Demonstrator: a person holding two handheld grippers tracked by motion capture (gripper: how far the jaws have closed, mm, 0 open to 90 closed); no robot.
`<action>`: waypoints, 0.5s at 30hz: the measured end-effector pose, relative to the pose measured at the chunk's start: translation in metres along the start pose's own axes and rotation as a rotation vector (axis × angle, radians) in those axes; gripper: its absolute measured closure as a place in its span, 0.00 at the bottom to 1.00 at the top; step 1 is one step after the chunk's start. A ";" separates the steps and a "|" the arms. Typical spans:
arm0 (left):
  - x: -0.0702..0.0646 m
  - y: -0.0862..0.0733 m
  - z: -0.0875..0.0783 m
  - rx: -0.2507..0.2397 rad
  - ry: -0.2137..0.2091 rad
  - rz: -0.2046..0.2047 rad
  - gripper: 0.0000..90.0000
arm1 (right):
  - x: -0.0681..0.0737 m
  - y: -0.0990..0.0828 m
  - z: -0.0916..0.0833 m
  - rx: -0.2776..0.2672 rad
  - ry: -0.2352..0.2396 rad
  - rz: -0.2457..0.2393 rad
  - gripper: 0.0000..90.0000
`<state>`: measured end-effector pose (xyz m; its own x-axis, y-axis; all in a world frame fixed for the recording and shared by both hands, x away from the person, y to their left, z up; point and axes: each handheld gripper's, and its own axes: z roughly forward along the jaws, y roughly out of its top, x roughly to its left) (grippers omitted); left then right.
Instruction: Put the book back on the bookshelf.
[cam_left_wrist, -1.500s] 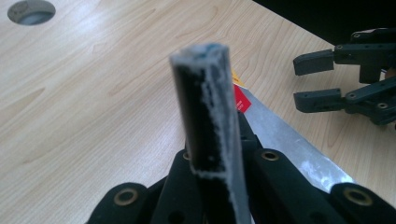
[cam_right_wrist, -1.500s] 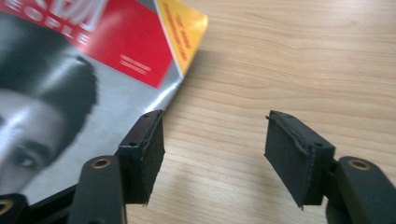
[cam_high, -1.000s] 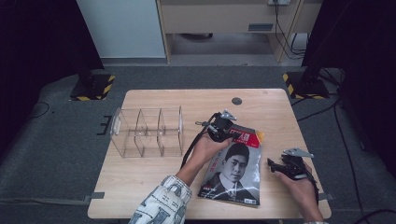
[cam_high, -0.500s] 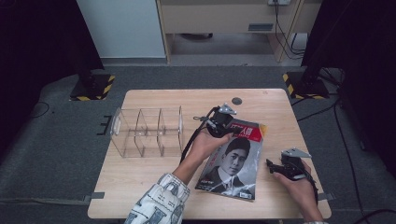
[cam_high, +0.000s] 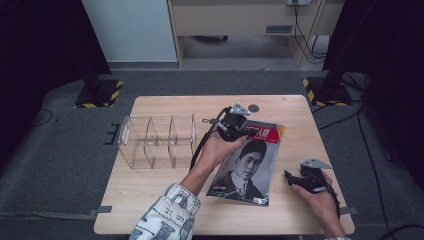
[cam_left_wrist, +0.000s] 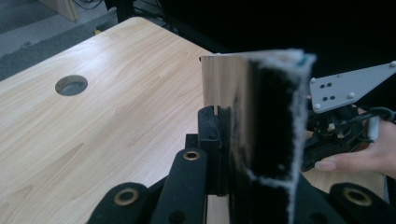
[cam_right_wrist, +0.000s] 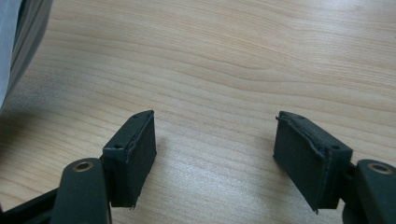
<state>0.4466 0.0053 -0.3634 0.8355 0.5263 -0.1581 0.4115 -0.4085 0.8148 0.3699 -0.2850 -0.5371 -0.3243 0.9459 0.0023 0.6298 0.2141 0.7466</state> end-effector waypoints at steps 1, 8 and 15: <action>0.000 0.000 0.000 0.000 0.000 0.000 0.96 | 0.000 0.000 0.000 0.000 0.003 -0.001 0.33; -0.002 0.006 -0.009 -0.013 0.002 0.000 0.96 | 0.002 0.000 0.000 0.003 0.012 -0.003 0.33; -0.004 0.009 -0.019 -0.034 -0.008 -0.008 0.96 | 0.004 0.000 0.000 0.001 0.015 -0.005 0.33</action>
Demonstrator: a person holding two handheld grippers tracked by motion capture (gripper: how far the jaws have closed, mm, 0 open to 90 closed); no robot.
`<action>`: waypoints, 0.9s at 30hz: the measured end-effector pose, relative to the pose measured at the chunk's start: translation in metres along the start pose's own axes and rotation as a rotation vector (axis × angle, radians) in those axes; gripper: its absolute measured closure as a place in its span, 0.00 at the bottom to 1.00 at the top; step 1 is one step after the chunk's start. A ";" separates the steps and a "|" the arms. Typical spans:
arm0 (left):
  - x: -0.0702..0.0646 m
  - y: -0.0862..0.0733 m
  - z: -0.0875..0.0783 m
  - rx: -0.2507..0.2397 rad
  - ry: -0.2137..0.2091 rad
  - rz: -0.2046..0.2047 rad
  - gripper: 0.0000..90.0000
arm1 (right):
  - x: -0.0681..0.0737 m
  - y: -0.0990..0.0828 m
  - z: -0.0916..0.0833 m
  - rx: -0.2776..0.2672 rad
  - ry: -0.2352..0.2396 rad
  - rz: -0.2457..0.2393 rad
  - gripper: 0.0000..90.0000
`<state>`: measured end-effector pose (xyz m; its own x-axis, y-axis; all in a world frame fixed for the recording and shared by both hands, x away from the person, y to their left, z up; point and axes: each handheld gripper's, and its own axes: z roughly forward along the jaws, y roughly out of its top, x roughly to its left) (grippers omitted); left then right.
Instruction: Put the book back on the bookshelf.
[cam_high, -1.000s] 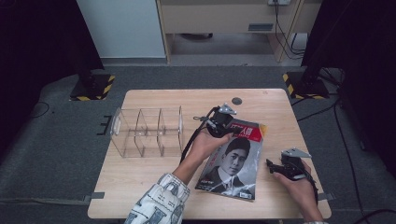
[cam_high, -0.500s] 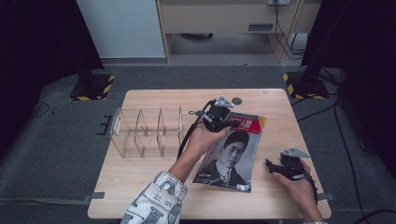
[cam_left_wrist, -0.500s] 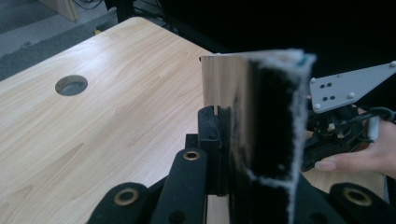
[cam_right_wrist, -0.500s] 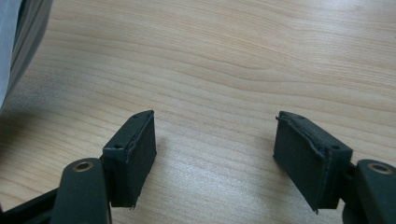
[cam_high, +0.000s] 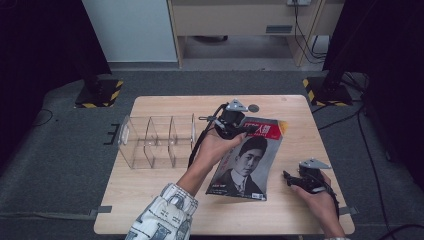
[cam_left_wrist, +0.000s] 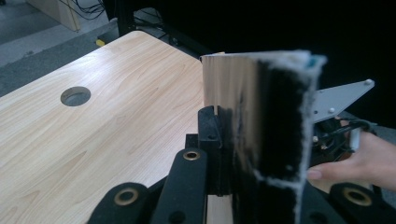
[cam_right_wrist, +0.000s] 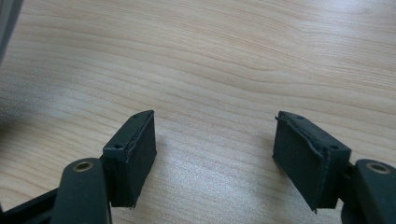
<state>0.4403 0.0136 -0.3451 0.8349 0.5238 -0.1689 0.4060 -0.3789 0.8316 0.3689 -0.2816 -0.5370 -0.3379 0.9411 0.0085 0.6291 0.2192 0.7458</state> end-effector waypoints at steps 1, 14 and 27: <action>0.000 0.001 -0.001 -0.002 0.000 0.002 0.96 | 0.000 0.000 0.000 0.000 0.001 0.000 0.33; -0.004 0.011 -0.017 -0.033 -0.007 0.001 0.96 | 0.001 0.000 0.001 -0.007 0.001 -0.009 0.34; -0.002 0.012 -0.029 -0.060 -0.016 -0.010 0.96 | 0.002 0.001 0.001 -0.006 0.006 -0.011 0.34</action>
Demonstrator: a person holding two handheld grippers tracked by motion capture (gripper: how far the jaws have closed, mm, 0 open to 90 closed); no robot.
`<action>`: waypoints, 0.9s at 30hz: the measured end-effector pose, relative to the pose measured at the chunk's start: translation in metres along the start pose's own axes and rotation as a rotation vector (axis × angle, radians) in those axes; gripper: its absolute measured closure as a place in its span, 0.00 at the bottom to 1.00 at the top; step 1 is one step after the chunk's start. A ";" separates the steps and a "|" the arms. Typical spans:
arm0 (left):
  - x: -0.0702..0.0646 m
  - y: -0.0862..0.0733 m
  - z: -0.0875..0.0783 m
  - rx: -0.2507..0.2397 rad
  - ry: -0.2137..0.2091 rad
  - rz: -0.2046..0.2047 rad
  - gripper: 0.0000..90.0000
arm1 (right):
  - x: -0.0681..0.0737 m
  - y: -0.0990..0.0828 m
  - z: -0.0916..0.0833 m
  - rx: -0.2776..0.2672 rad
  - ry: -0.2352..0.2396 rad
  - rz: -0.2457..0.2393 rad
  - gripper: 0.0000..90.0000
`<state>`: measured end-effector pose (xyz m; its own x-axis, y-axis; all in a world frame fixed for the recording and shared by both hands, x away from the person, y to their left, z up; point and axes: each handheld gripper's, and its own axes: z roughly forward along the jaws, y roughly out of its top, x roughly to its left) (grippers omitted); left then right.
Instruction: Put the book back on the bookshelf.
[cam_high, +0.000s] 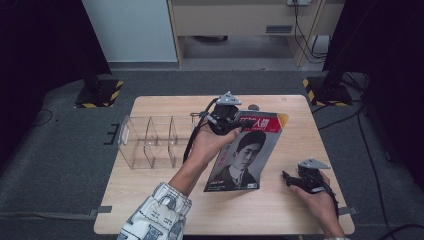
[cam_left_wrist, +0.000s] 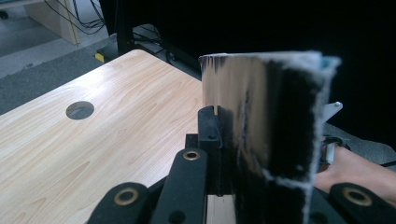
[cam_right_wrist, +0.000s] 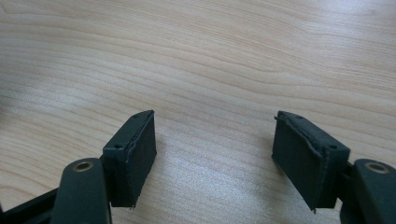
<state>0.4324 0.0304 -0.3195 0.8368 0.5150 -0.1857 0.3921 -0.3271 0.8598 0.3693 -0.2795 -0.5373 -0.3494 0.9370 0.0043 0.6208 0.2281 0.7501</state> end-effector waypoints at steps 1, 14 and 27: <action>0.000 0.000 -0.001 -0.002 -0.002 0.000 0.96 | 0.000 0.000 0.000 0.000 0.000 0.000 0.34; -0.006 0.004 -0.021 -0.018 -0.013 0.014 0.96 | 0.001 0.000 0.000 0.001 0.001 -0.002 0.34; 0.001 -0.004 -0.044 -0.027 -0.004 -0.001 0.96 | 0.002 0.000 0.000 0.002 0.004 -0.005 0.34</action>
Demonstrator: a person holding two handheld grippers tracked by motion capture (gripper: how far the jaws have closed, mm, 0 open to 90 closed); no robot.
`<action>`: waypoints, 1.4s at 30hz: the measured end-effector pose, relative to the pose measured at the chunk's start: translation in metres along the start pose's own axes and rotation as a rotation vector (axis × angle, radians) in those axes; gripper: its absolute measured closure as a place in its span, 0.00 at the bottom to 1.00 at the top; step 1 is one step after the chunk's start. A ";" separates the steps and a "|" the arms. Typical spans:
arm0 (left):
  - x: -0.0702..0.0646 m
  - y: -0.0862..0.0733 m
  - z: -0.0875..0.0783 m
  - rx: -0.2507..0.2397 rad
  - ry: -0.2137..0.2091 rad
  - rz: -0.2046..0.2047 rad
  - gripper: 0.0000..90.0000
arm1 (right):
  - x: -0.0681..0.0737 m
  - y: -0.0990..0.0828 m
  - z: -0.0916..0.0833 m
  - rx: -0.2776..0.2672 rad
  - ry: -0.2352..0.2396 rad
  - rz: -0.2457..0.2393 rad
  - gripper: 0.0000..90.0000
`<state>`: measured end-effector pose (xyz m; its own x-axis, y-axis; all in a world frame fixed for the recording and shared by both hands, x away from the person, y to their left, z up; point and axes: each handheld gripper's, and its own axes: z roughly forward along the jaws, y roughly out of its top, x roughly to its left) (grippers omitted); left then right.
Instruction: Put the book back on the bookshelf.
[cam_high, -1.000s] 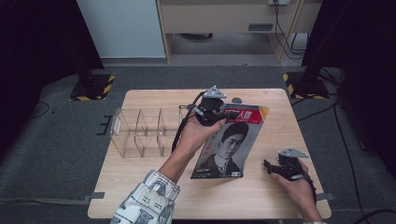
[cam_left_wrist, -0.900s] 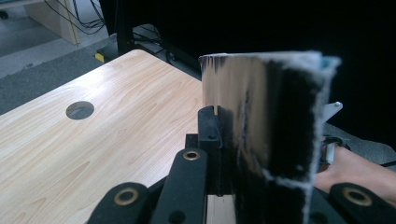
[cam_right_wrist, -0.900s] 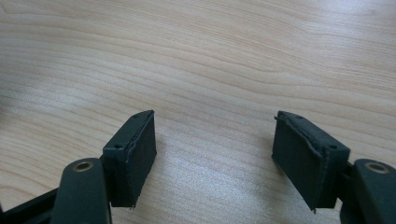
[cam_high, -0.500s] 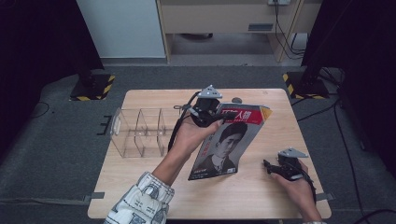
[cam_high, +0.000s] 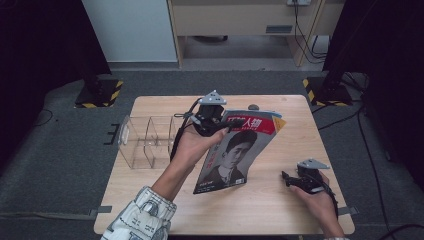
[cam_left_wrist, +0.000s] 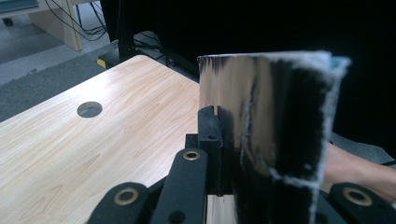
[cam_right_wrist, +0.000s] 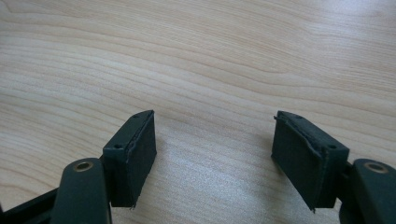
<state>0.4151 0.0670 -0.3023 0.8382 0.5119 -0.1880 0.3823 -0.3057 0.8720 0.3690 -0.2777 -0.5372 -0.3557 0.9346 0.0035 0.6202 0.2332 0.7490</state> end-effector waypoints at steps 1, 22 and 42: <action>0.000 -0.001 -0.002 -0.001 -0.001 -0.001 0.96 | 0.000 0.000 0.000 0.001 0.001 0.004 0.34; -0.001 -0.025 -0.036 -0.027 -0.012 0.003 0.96 | 0.001 0.000 0.000 0.008 0.007 -0.007 0.34; 0.017 -0.057 -0.065 -0.061 0.009 -0.042 0.96 | 0.001 0.000 0.000 0.005 0.007 -0.010 0.34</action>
<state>0.3828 0.1448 -0.3256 0.8183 0.5303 -0.2218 0.3929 -0.2344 0.8892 0.3685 -0.2766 -0.5370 -0.3664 0.9305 0.0010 0.6204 0.2435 0.7455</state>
